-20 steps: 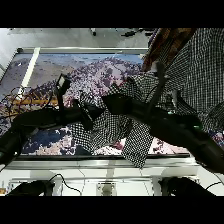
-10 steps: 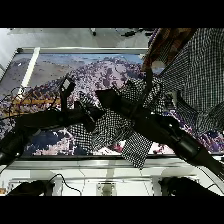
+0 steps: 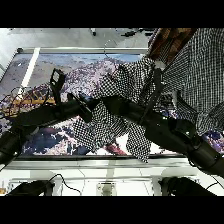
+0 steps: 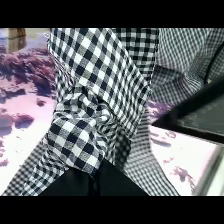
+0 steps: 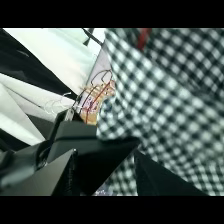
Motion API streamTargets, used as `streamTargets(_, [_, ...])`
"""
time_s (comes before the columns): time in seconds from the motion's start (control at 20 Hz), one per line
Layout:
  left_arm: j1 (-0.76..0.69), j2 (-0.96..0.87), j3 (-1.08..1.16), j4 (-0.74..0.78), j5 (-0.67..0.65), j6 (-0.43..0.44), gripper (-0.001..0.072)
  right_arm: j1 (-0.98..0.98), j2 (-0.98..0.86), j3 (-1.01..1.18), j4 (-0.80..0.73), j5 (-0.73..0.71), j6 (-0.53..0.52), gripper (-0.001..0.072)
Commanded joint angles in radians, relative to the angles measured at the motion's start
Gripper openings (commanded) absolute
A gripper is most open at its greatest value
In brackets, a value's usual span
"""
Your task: Fold the clothes and pants, and hang the long-sleeved shirts on hangers.
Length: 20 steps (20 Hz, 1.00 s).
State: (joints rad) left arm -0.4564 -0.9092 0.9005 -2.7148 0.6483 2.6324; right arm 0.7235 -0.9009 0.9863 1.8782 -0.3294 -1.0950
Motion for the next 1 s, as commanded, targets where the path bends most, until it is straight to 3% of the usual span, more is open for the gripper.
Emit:
streamTargets(0.0, [-0.005,0.0,-0.001,-0.02,0.08,-0.001,0.0026,0.002,-0.053,-0.003,-0.014,0.082,0.09,0.0497])
streamTargets(0.15, [-0.037,0.001,-0.001,-0.018,0.104,-0.001,0.0026,0.037,-0.116,-0.002,-0.005,0.264,0.093,0.0485])
streamTargets(0.35, [-0.057,0.002,-0.001,-0.02,0.104,-0.001,0.0026,0.029,-0.156,-0.003,0.024,0.175,0.116,0.0455])
streamTargets(0.4, [-0.057,0.002,-0.001,-0.019,0.104,-0.001,0.0026,0.029,-0.16,-0.003,0.019,0.19,0.113,0.034])
streamTargets(0.45, [-0.057,0.001,-0.001,-0.019,0.104,-0.001,0.0026,0.032,-0.159,-0.002,0.021,0.227,0.114,0.0089])
streamTargets(0.5, [-0.057,0.001,-0.001,-0.019,0.103,-0.001,0.0026,0.032,-0.153,0.003,0.024,0.247,0.115,0.0038])
streamTargets(0.65, [-0.056,0.002,-0.001,-0.017,0.104,-0.001,0.0037,0.024,-0.097,0.028,-0.011,0.218,0.108,0.0036])
streamTargets(0.7, [-0.056,0.008,-0.001,-0.017,0.105,-0.001,0.0095,0.013,-0.068,0.038,-0.017,0.183,0.108,0.0036])
streamTargets(0.8, [-0.056,0.04,-0.001,-0.042,0.104,-0.002,0.0456,-0.036,0.01,0.062,-0.017,0.09,0.112,0.0035])
streamTargets(0.85, [-0.055,0.064,-0.001,-0.052,0.103,-0.002,0.056,-0.074,0.054,0.078,-0.017,0.037,0.112,0.0035])
streamTargets(0.95, [-0.053,0.131,-0.001,-0.054,0.103,-0.002,0.0575,-0.162,0.14,0.119,-0.017,-0.045,0.111,0.0035])
